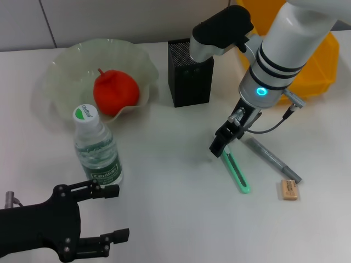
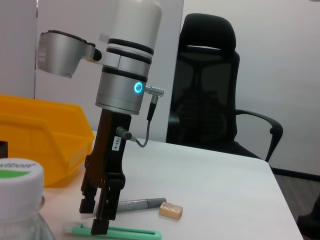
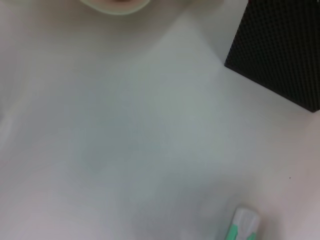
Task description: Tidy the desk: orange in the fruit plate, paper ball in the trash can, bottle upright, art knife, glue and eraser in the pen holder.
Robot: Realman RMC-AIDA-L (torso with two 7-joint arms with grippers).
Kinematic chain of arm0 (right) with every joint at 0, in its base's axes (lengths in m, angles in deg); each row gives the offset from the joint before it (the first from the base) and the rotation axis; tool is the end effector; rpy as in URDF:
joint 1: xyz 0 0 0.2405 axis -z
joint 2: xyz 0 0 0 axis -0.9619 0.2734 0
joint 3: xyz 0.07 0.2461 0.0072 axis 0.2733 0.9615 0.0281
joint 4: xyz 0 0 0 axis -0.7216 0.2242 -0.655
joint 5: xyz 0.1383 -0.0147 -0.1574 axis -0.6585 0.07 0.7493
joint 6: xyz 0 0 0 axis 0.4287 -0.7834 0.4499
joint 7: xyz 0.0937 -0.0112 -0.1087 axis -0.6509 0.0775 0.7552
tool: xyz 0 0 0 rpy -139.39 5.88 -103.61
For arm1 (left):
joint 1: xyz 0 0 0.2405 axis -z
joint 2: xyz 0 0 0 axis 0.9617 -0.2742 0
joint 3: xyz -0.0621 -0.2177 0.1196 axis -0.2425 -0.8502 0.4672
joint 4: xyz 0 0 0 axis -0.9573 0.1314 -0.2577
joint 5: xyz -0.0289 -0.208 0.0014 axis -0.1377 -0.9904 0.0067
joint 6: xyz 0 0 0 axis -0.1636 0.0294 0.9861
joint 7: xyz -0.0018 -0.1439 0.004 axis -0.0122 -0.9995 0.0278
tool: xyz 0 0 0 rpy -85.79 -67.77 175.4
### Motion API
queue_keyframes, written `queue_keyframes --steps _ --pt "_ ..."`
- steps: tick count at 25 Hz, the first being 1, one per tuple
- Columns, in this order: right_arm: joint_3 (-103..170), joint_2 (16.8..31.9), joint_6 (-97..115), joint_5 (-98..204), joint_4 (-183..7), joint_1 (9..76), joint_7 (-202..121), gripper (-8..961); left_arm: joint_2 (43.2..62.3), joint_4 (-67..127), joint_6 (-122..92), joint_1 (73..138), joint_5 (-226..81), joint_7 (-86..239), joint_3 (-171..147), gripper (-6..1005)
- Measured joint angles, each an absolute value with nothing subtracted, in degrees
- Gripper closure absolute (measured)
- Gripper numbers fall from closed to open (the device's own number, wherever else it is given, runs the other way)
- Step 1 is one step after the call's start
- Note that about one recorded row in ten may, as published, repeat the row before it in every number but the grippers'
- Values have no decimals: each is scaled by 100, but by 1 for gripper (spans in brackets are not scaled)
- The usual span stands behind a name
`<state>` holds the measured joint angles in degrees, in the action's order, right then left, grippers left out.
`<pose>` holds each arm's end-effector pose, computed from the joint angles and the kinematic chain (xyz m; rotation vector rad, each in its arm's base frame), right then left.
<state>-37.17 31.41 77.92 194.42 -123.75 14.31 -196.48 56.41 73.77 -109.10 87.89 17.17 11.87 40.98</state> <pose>0.1623 0.4057 -0.0598 -2.4392 1.1254 -0.7309 -0.2773 0.2378 -0.0048 -2.9104 -0.2928 -0.8316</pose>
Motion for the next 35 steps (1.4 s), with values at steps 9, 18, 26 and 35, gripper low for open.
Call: queue_keyframes --steps 9,18,26,35 --pt "-3728 3140 7774 19482 -12341 1429 -19648 455 5642 7379 -10909 8807 1705 1187 4108 213" --pt "-3728 3140 7689 19480 -12196 1403 -19644 626 5646 7365 -10909 8850 1705 1182 4106 213" --pt "-3728 3140 7596 19446 -12126 1390 -19627 619 5651 7353 -10909 8868 1706 1186 4106 213" --pt "-3728 3140 7510 19442 -12051 1408 -19635 589 5650 7334 -10901 8868 1712 1187 4106 213"
